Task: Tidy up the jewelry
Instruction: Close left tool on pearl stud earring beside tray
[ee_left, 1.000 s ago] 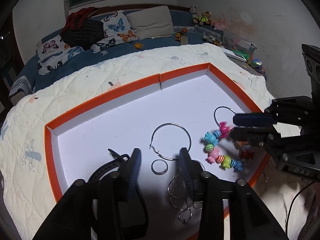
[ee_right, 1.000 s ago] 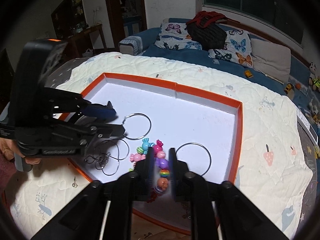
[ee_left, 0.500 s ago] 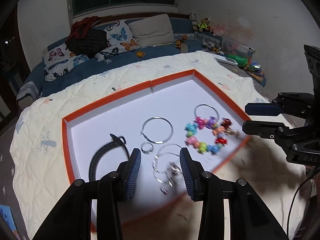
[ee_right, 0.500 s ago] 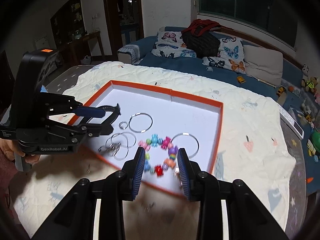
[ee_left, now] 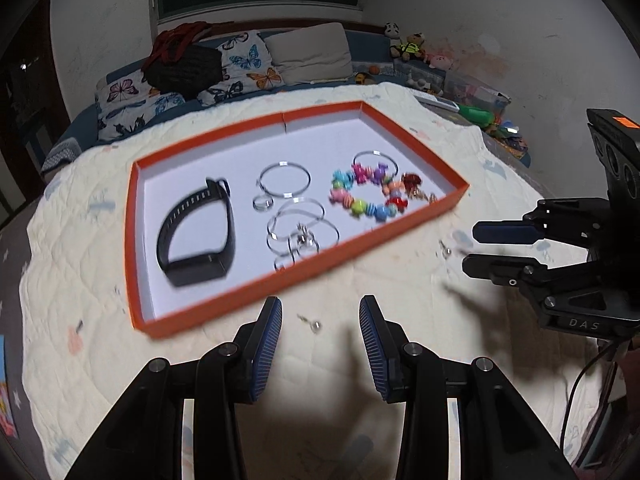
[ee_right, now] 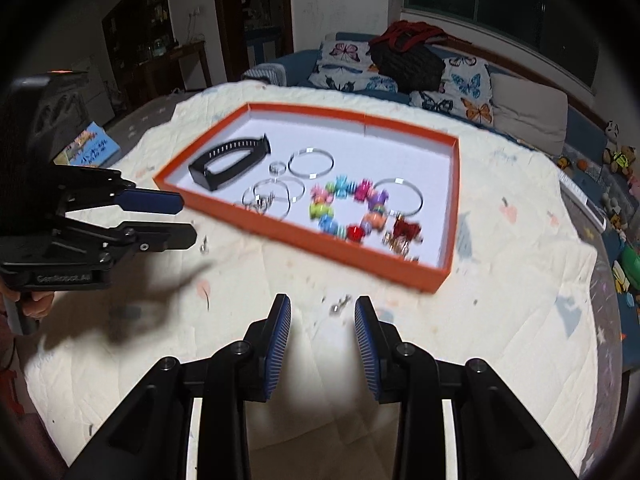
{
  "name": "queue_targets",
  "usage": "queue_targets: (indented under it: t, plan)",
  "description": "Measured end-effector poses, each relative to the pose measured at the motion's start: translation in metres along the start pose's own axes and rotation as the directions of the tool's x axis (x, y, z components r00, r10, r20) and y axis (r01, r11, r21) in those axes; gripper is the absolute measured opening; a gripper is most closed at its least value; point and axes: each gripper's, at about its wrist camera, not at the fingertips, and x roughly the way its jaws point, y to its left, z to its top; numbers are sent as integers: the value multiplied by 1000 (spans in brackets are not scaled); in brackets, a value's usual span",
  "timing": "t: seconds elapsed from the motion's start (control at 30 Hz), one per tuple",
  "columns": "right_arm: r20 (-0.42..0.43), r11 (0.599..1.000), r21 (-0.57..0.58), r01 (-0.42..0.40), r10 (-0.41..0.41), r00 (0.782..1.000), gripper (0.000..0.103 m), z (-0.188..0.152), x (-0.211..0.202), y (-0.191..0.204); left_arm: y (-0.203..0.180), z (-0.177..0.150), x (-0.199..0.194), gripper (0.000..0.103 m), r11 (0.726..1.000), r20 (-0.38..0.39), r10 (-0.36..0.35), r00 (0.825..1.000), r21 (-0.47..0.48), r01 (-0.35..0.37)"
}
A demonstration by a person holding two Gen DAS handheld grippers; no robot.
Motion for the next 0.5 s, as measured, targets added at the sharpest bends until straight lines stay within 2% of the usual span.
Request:
queue_targets:
  t: [0.23, 0.4, 0.5]
  plan:
    - [-21, 1000, 27, 6, -6, 1000, 35, -9, 8, -2, 1, -9, 15, 42, 1000, -31, -19, 999, -25, 18]
    - [-28, 999, 33, 7, -6, 1000, 28, -11, 14, -4, 6, -11, 22, 26, 999, -47, -27, 999, -40, 25]
    - [-29, 999, 30, 10, -9, 1000, 27, -12, 16, -3, 7, -11, 26, 24, 999, -56, -25, 998, -44, 23]
